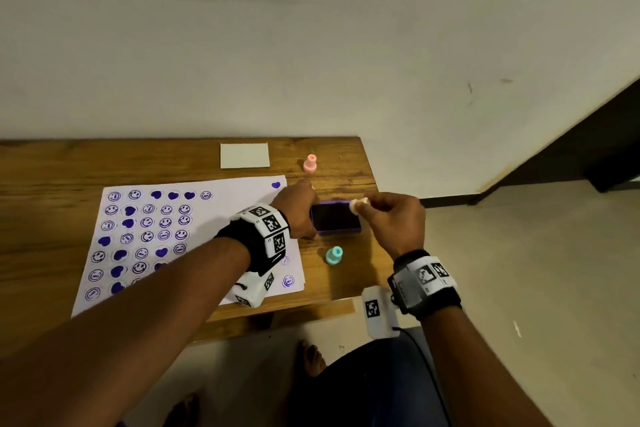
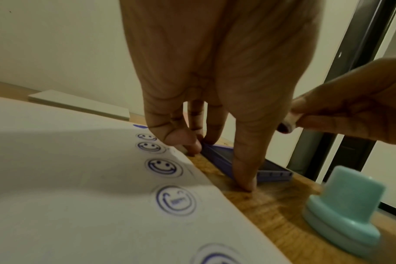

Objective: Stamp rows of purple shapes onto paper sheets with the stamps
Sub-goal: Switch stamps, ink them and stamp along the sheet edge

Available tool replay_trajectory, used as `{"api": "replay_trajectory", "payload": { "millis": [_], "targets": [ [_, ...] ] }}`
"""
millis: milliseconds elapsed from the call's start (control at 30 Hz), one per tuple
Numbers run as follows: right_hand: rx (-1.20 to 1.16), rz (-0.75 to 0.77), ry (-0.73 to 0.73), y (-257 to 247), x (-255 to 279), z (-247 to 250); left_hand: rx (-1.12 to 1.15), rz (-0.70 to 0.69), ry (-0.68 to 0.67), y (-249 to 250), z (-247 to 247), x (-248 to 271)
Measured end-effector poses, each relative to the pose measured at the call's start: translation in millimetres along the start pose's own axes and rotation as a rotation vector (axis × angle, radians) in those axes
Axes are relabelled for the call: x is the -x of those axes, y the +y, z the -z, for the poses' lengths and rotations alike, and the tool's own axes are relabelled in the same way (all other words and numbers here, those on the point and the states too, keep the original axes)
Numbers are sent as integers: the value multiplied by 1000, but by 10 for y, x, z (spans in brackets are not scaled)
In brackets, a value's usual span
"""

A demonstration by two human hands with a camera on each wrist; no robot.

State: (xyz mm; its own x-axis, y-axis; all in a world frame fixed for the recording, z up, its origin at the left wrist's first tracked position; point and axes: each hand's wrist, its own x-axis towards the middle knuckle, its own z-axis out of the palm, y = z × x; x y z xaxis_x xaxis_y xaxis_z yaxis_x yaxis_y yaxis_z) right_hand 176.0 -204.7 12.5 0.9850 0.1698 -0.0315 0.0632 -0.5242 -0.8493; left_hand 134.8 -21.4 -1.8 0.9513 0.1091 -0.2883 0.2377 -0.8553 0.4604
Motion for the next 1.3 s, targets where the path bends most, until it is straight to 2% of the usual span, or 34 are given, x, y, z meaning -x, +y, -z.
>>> {"api": "replay_trajectory", "payload": {
  "millis": [133,333,767,1000,1300],
  "targets": [
    [213,43,-51,-79,-92,-144,64,30,14,-10,-15,18],
    [360,66,-98,-122,-69,-202,66,21,-3,13,9,26],
    [456,34,-122,-141,-71,-375,116,32,7,-35,-38,2],
    [600,-2,-234,-296,-210,-379,115,33,-5,-65,-40,-25],
    [587,-49,-299,-291,-348,-377,101,34,-14,-105,-66,-109]
  ]
}}
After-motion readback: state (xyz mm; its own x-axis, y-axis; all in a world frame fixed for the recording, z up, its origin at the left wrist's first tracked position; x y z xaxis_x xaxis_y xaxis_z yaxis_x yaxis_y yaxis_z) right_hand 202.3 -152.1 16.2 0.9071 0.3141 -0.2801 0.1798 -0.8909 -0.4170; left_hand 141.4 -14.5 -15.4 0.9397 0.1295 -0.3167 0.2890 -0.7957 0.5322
